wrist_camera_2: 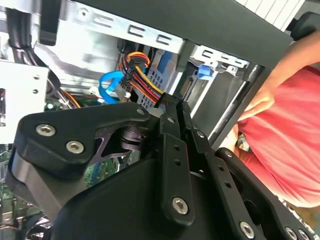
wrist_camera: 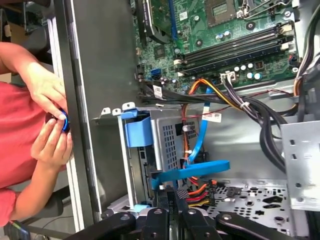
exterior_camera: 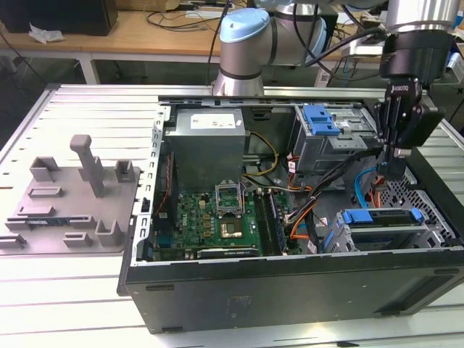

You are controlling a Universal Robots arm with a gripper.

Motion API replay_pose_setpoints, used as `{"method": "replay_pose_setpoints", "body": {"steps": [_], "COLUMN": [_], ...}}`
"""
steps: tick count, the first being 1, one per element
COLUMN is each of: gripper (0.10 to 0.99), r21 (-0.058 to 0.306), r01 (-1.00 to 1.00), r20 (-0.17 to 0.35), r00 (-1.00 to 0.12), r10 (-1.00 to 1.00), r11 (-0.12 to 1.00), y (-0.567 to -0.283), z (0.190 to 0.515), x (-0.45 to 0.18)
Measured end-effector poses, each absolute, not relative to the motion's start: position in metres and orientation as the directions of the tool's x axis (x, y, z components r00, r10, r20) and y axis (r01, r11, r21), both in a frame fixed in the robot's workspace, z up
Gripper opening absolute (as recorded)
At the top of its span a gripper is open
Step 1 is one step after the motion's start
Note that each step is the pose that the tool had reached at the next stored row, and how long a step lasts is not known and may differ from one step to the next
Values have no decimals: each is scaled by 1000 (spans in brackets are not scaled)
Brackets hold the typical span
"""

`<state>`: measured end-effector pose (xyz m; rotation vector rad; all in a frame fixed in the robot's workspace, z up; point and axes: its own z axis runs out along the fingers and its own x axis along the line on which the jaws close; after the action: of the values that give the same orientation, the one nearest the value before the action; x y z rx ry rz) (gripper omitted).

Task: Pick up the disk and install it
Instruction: 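Insert the first disk wire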

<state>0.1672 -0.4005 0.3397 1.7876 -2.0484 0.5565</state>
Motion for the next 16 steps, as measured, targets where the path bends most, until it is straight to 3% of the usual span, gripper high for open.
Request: {"method": "replay_pose_setpoints", "body": {"steps": [3,11,16], "gripper": [169,169,169], "r21": [-52,-33,-31], "r01": [-991,-991,-991], "r20": [491,355,340], "r00": [-131,-131,-131], "r10": [-861,-925,-931], "r11": [121,127,128], "y": [-407,-419,-431], "z": [340,347,355], "x": [165,165,165]}}
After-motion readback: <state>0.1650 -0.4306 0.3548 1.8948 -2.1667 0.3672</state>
